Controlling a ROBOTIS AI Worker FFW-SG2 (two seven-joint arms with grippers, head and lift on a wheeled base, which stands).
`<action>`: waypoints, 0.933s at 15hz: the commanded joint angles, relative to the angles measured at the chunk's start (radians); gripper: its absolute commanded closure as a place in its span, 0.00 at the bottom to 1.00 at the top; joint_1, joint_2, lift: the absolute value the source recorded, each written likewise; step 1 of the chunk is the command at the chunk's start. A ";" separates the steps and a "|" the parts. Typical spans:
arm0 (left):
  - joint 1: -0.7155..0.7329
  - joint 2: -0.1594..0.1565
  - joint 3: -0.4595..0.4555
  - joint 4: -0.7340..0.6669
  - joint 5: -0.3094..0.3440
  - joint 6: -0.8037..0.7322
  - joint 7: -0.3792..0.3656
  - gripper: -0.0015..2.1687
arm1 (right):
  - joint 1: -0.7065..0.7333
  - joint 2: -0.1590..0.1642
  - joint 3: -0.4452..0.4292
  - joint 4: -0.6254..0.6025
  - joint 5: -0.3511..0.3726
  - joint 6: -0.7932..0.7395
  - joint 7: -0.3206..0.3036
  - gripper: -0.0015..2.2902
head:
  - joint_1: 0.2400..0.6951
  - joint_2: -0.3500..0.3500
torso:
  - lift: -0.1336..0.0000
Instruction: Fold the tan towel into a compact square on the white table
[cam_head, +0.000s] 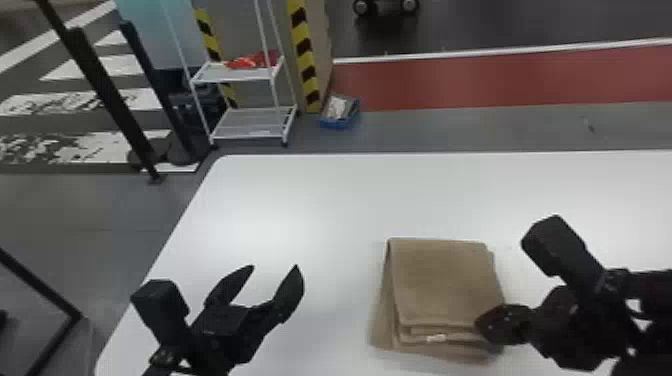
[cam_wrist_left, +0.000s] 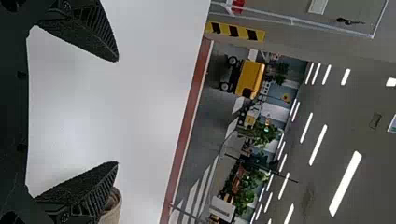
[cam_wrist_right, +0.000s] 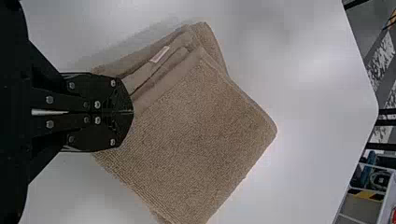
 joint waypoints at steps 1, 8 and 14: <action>0.005 0.000 0.002 -0.004 0.004 -0.001 -0.001 0.04 | -0.001 0.021 -0.052 -0.067 -0.066 0.019 -0.011 0.62 | 1.00 0.79 | 0.08; 0.034 -0.008 -0.009 -0.032 -0.002 -0.004 -0.007 0.04 | -0.067 0.085 -0.036 0.089 -0.306 -0.064 -0.331 0.62 | 1.00 0.79 | 0.08; 0.034 -0.001 0.002 -0.025 -0.005 -0.001 -0.007 0.04 | -0.168 0.085 0.014 0.285 -0.455 -0.248 -0.500 0.62 | 1.00 0.85 | 0.08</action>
